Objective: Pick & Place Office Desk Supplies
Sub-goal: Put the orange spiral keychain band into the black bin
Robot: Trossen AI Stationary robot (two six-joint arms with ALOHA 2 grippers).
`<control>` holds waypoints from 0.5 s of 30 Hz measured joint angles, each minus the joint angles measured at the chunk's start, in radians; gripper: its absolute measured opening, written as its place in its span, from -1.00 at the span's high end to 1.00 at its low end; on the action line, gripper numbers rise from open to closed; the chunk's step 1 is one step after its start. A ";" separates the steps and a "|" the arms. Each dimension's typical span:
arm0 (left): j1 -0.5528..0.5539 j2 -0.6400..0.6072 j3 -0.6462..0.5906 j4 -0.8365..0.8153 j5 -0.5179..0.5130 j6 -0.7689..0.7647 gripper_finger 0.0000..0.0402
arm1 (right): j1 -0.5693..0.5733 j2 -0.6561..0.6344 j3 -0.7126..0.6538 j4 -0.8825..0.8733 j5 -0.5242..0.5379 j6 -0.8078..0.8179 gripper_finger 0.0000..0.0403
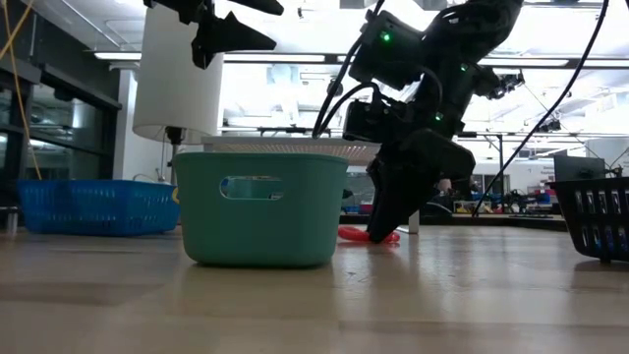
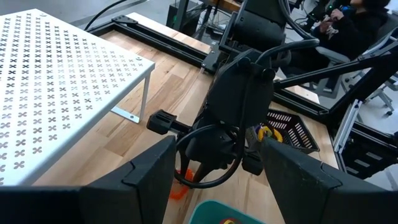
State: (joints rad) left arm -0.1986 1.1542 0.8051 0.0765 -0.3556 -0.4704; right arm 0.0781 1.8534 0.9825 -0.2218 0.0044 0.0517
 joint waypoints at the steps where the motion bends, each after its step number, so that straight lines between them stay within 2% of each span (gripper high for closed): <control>1: 0.000 0.000 0.000 0.000 0.000 0.000 -0.15 | 0.000 0.000 0.000 0.000 0.003 0.000 0.66; 15: 0.000 0.000 0.000 0.000 0.000 0.000 -0.15 | 0.001 0.001 -0.002 0.000 0.021 -0.003 0.70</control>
State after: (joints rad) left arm -0.1986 1.1542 0.8048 0.0765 -0.3557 -0.4706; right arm 0.0788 1.8545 0.9810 -0.2221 0.0251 0.0486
